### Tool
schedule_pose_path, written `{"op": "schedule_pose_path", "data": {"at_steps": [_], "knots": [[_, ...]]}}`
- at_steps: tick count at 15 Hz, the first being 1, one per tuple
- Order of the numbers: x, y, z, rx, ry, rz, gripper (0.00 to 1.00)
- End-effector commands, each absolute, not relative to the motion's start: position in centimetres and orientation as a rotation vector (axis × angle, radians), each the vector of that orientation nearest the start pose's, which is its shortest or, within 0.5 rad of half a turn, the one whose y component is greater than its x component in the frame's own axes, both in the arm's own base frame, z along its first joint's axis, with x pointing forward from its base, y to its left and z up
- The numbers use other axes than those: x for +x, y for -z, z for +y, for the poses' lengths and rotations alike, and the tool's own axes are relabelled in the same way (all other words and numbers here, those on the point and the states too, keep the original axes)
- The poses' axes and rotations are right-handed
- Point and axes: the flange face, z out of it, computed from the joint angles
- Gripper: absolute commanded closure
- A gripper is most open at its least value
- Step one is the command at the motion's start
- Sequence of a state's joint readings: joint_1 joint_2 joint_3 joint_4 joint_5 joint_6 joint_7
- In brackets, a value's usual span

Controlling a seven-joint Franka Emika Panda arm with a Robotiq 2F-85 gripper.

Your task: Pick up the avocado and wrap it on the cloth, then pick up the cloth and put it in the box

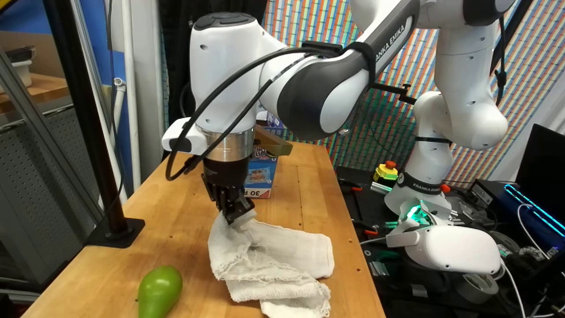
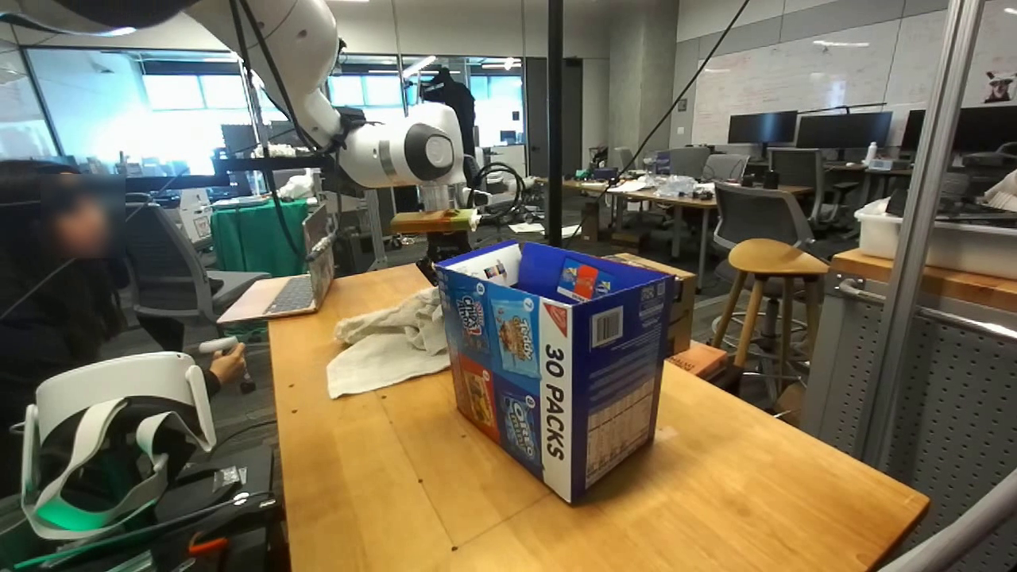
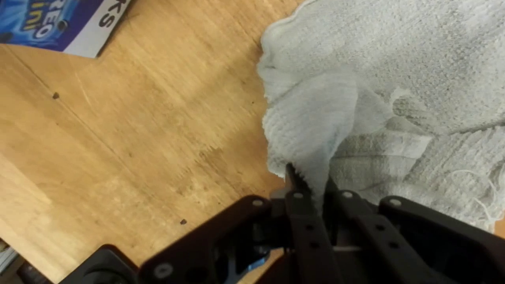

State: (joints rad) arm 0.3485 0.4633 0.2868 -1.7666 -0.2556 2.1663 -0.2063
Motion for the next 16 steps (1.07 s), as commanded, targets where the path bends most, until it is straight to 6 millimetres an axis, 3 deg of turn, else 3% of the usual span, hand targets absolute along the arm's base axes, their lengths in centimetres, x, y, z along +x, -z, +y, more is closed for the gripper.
{"op": "schedule_pose_path", "data": {"at_steps": [1,3,4,5,7,11,14,16], "knots": [[56.6,-28.8,36.7,-2.965,-0.008,-1.44,0.93],[57.5,-27.6,36.1,-3.029,-0.016,-1.365,0.9],[57.9,-27.1,35.8,-3.062,-0.018,-1.306,0.65],[58.0,-26.9,35.6,-3.085,-0.022,-1.258,0.65],[57.9,-26.9,35.0,-3.125,-0.025,-1.144,0.52],[55.4,-30.2,35.2,-3.153,0.072,-1.005,0.21],[53.8,-34.2,37.7,-3.13,0.195,-1.019,0.01],[52.7,-36.3,40.1,-3.096,0.245,-1.064,0.0]]}}
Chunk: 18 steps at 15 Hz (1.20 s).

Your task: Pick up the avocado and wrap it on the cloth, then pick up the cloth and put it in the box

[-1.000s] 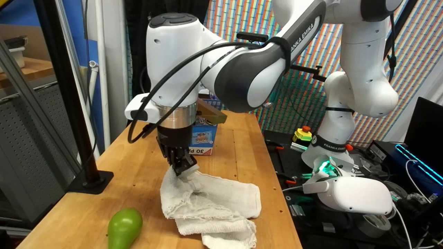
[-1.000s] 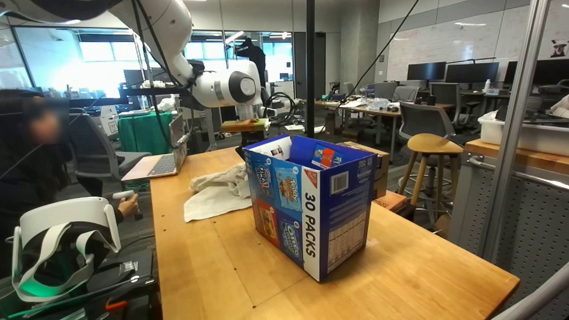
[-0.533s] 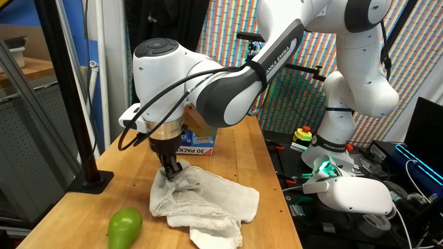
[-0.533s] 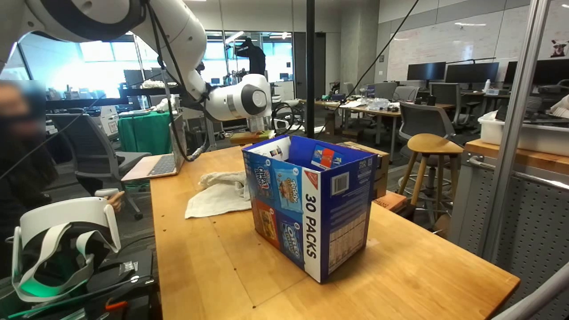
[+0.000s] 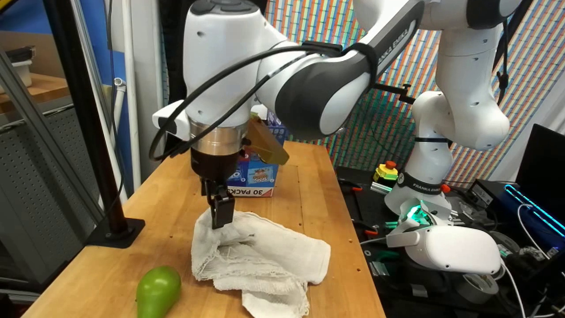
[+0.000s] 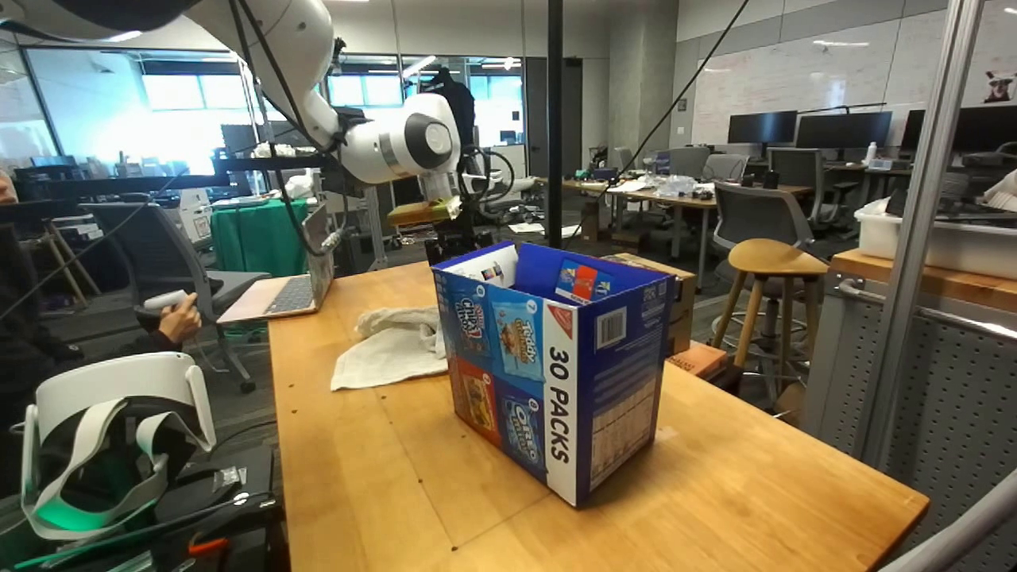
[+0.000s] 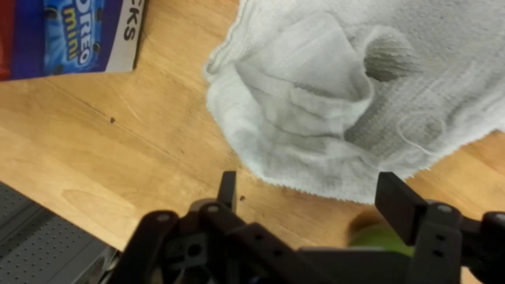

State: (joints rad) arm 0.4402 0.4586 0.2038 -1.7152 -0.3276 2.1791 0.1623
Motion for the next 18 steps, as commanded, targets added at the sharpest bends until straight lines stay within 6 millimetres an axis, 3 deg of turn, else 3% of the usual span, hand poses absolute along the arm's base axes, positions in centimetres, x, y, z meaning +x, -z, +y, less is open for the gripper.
{"op": "schedule_pose_path", "data": {"at_steps": [1,4,7,18], "knots": [[52.3,-37.1,41.1,-3.079,0.267,-1.087,0.0],[51.4,-37.7,43.6,-3.002,0.268,-1.176,0.0],[51.8,-37.2,44.5,-2.966,0.266,-1.219,0.0],[58.3,-32.3,44.7,-2.898,0.221,-1.305,0.0]]}}
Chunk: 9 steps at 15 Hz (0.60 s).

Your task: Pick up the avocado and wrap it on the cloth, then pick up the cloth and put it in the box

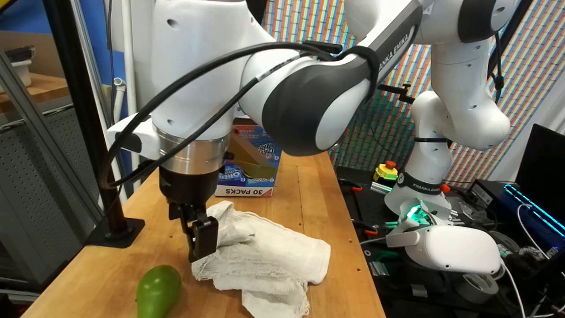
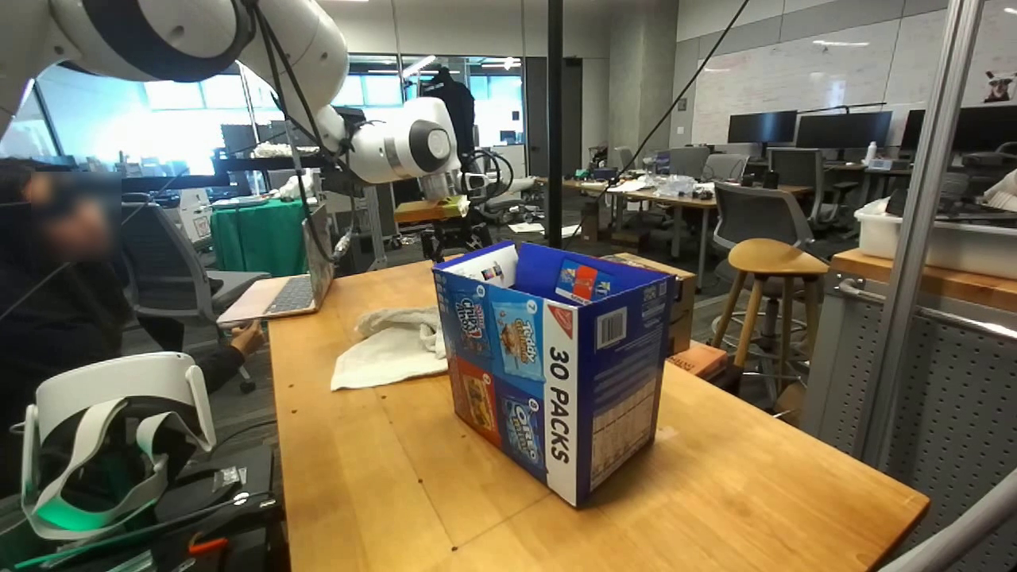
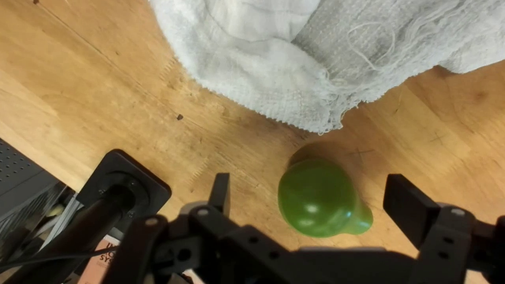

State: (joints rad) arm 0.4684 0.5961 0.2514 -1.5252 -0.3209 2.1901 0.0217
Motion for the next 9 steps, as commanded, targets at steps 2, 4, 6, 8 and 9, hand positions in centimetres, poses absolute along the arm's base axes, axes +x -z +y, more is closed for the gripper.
{"op": "schedule_pose_path", "data": {"at_steps": [2,4,6,8,9], "knots": [[58.9,-31.1,45.3,-2.873,0.204,-1.326,0.0],[59.2,-30.6,46.0,-2.842,0.19,-1.358,0.0],[59.6,-29.8,46.6,-2.813,0.176,-1.39,0.0],[59.6,-29.3,47.2,-2.783,0.164,-1.421,0.0],[59.8,-28.8,47.4,-2.774,0.155,-1.44,0.0]]}}
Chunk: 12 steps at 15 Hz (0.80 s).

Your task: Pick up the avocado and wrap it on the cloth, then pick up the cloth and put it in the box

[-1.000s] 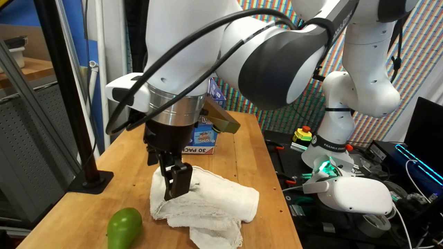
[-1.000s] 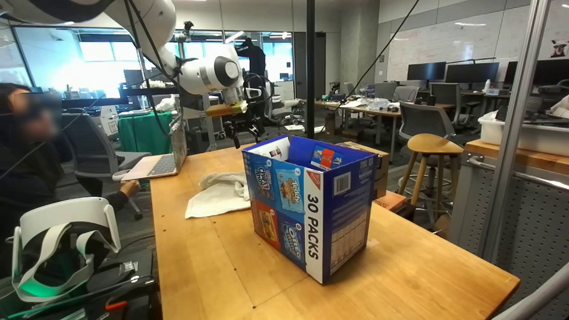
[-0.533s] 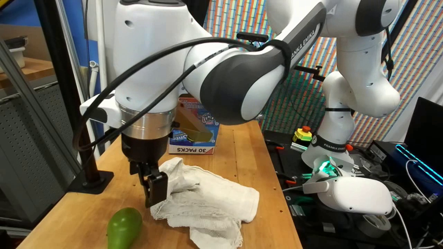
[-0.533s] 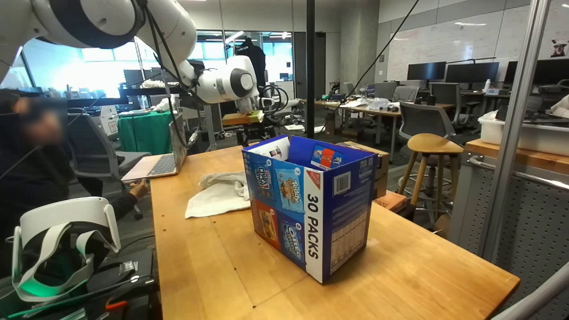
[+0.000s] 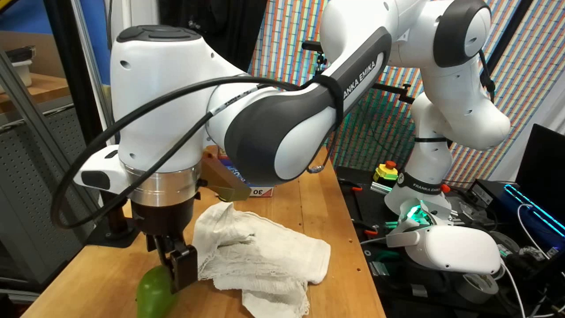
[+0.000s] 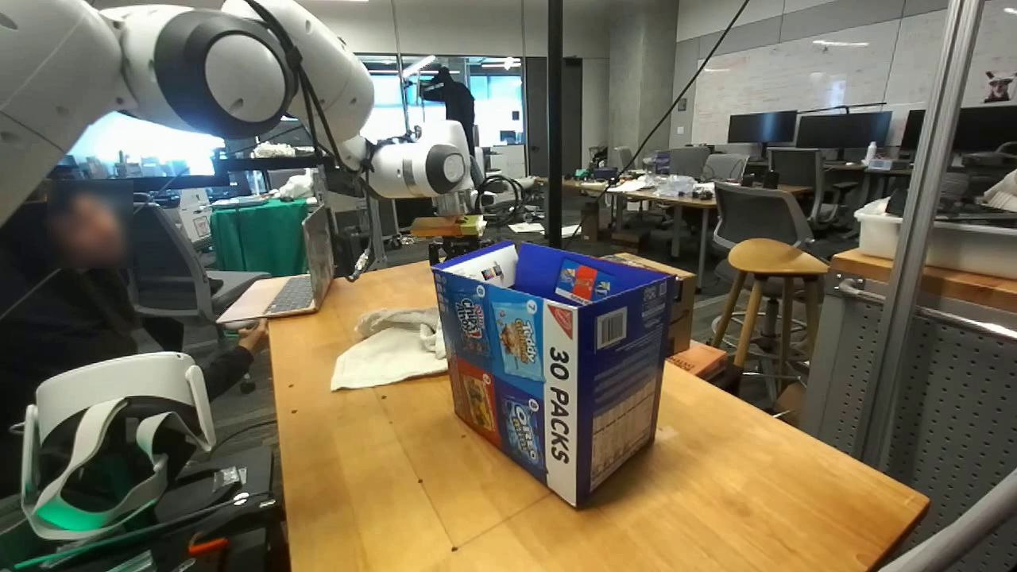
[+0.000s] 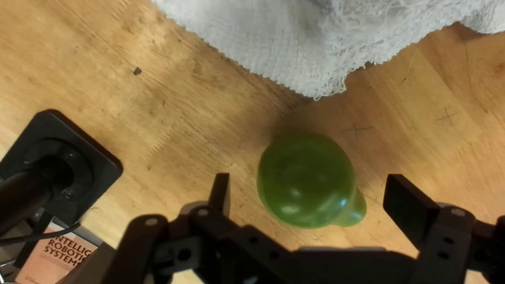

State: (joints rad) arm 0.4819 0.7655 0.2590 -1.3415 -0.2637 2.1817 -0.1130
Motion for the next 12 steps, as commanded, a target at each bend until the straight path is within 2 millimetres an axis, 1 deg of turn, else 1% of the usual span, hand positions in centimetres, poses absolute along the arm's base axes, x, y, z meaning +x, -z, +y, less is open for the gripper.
{"op": "schedule_pose_path", "data": {"at_steps": [1,3,6,12], "knots": [[59.9,-28.4,47.4,-2.761,0.146,-1.46,0.0],[60.0,-27.8,47.7,-2.737,0.122,-1.489,0.0],[60.4,-26.6,47.4,-2.718,0.076,-1.524,0.0],[60.7,-25.0,47.5,-2.689,0.018,-1.553,0.0]]}}
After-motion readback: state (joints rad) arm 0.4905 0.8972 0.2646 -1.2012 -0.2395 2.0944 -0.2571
